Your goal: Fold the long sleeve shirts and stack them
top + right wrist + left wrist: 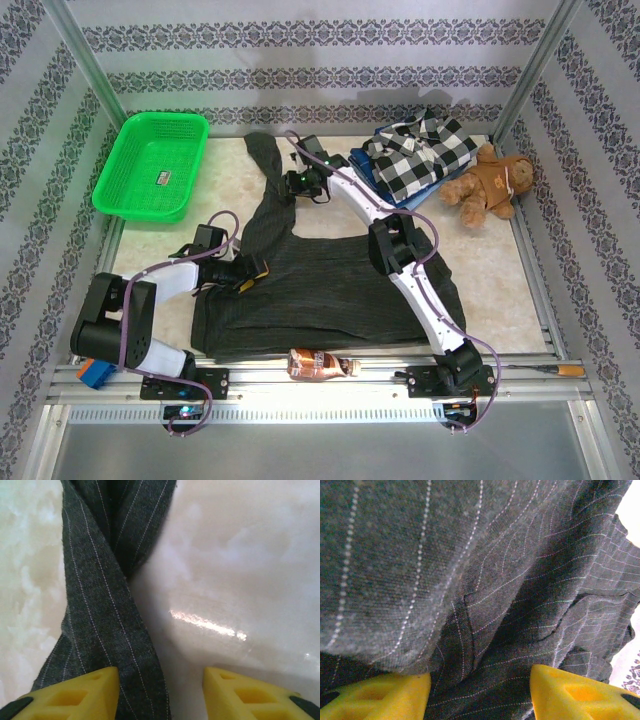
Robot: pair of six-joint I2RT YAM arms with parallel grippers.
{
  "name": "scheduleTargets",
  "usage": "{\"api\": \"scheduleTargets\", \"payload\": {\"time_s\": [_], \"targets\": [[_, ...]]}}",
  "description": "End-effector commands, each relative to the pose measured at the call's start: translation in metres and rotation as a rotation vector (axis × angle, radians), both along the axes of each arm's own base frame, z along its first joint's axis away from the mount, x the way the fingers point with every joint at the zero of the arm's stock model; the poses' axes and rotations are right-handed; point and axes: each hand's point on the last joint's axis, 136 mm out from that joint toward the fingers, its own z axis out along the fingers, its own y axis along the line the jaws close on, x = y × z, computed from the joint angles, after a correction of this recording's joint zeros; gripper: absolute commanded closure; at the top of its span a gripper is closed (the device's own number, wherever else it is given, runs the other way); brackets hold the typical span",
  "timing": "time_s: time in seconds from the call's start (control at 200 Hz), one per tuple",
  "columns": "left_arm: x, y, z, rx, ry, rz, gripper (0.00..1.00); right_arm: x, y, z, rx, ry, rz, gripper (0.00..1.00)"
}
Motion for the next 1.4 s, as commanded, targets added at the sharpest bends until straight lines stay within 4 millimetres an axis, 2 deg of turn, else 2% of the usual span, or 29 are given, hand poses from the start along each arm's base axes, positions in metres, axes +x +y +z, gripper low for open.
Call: {"api": "scheduleTargets", "payload": {"time_s": [0.0,0.11,0.175,0.235,0.37,0.485,0.565,0.61,0.64,0.69,0.874,0.984,1.099,1.249,1.399], "targets": [[-0.054,0.013,-0.044,0.08,0.229,0.023,0.43,-0.021,0.001,-0.02,-0.008,0.106,-0.004,0.59],[-0.058,0.014,-0.046,0.083,0.239,0.031,0.43,-0.007,-0.012,-0.02,-0.003,0.106,-0.094,0.81],[-0.064,0.016,-0.049,0.086,0.254,0.039,0.43,0.004,-0.016,-0.009,0.034,0.09,-0.127,0.93],[-0.071,0.017,-0.052,0.085,0.265,0.045,0.43,0.012,-0.015,0.004,0.076,0.067,-0.138,1.0],[-0.081,0.017,-0.057,0.071,0.281,0.076,0.42,0.025,-0.009,0.028,0.175,0.045,-0.167,1.0],[-0.083,0.019,-0.056,0.073,0.276,0.088,0.42,0.035,-0.008,0.038,0.235,0.036,-0.204,1.0],[-0.082,0.018,-0.053,0.066,0.267,0.09,0.41,0.037,-0.017,0.039,0.22,0.049,-0.243,1.0],[-0.079,0.016,-0.048,0.052,0.256,0.096,0.41,0.038,-0.022,0.038,0.214,0.057,-0.259,0.92],[-0.075,0.014,-0.041,0.033,0.236,0.097,0.39,0.038,-0.024,0.04,0.215,0.06,-0.261,0.82],[-0.066,0.011,-0.025,0.011,0.19,0.095,0.29,0.036,-0.029,0.044,0.21,0.063,-0.267,0.69],[-0.023,0.025,0.058,0.06,0.024,0.127,0.22,0.025,-0.033,0.068,0.202,0.039,-0.22,0.49],[0.004,0.05,0.088,0.174,-0.007,0.148,0.22,0.016,-0.038,0.084,0.176,0.011,-0.178,0.4],[0.033,0.077,0.095,0.307,0.02,0.116,0.22,0.007,-0.047,0.097,0.145,-0.016,-0.145,0.32],[0.073,0.101,0.08,0.461,0.026,0.026,0.26,-0.011,-0.067,0.109,0.071,-0.04,-0.097,0.28],[0.112,0.1,0.064,0.476,-0.011,-0.069,0.37,-0.037,-0.099,0.106,0.013,-0.01,-0.1,0.28]]}}
